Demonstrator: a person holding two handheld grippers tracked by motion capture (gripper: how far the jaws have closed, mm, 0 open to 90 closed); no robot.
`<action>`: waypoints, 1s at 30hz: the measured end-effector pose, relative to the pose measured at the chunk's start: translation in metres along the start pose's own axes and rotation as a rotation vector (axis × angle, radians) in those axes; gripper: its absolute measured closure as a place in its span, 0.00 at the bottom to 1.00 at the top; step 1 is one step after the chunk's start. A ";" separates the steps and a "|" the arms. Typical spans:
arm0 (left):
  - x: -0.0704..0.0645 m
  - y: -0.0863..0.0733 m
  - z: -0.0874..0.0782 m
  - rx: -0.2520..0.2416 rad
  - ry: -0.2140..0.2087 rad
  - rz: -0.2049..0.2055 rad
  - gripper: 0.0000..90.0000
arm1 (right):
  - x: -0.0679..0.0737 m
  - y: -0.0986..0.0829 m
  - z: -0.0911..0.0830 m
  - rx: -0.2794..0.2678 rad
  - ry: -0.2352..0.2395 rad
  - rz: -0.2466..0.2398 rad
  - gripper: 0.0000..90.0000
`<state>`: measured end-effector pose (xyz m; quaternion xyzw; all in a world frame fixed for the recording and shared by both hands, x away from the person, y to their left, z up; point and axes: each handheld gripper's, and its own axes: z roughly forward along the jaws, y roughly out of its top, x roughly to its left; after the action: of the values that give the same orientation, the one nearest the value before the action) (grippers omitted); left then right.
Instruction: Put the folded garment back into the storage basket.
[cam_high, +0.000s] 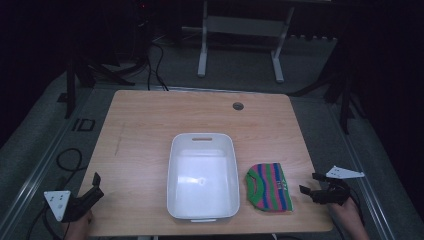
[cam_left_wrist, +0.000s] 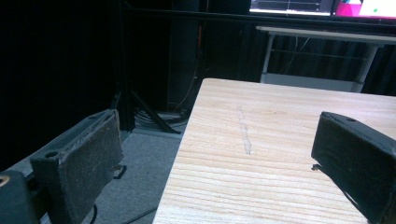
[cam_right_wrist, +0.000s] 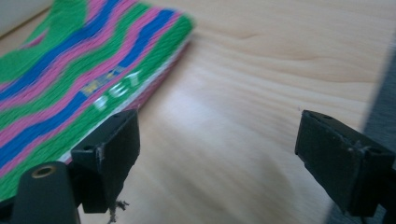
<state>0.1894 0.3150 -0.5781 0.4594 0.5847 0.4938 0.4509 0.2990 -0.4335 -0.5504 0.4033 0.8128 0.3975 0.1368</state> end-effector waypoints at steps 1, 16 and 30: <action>0.000 0.000 0.000 0.000 0.000 0.000 0.02 | 0.001 0.001 0.001 0.019 0.019 -0.016 0.16; 0.001 0.000 0.000 0.001 -0.011 -0.003 0.02 | 0.017 0.020 0.012 0.142 0.208 -0.175 0.15; 0.001 0.000 0.000 0.002 -0.020 -0.001 0.02 | 0.037 0.039 0.021 0.223 0.292 -0.317 0.14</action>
<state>0.1894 0.3162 -0.5781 0.4646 0.5809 0.4883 0.4564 0.3085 -0.3802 -0.5305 0.2217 0.9158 0.3333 0.0330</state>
